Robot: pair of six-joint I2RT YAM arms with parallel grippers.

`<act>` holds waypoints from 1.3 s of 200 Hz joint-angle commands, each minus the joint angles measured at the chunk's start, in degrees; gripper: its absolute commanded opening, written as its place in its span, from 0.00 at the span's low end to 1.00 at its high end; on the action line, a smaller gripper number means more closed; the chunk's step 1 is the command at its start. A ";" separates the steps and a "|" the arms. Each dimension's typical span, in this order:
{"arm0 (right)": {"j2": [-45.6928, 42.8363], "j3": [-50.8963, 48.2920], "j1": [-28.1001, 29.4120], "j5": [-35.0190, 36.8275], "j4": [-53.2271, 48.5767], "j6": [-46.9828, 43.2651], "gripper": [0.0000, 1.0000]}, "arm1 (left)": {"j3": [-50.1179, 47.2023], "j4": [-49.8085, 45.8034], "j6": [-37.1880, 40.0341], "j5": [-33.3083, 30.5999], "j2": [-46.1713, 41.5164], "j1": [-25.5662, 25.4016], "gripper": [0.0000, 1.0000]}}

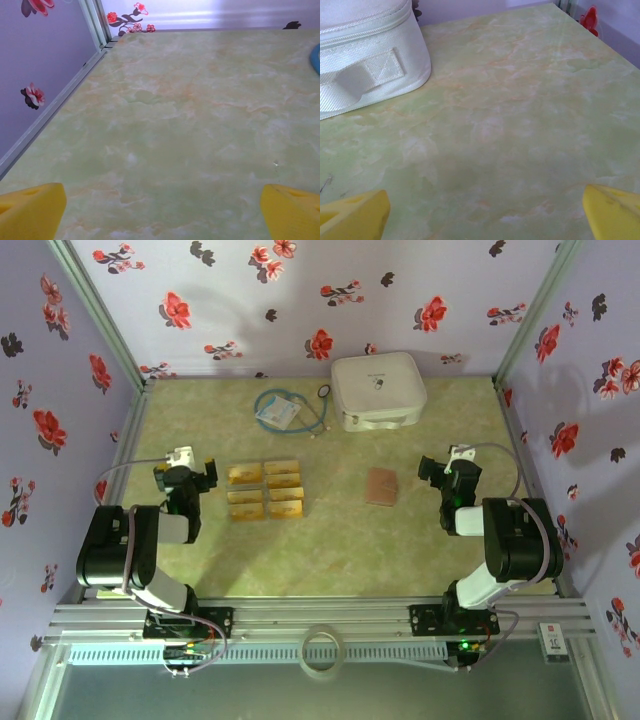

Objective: Put the credit cards into the card holder

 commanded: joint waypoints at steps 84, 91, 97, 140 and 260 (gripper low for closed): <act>-14.54 2.58 -0.43 4.81 -15.61 1.62 0.99 | 0.21 -6.16 -4.42 -4.78 -8.37 0.77 1.00; -16.68 4.24 -0.43 5.52 -19.80 2.17 0.99 | 1.06 -9.04 -4.68 -5.10 -10.11 0.94 1.00; -18.28 5.53 -0.43 6.71 -23.41 3.69 0.99 | 1.80 -11.72 -4.81 -5.22 -11.71 1.03 1.00; -26.50 15.70 -1.04 8.56 -47.74 23.77 0.99 | 11.03 -36.55 -13.81 -5.42 -21.03 0.91 1.00; -23.46 19.76 10.87 -11.31 -71.26 28.43 0.89 | 26.14 -83.39 -35.60 5.16 -33.12 -10.97 1.00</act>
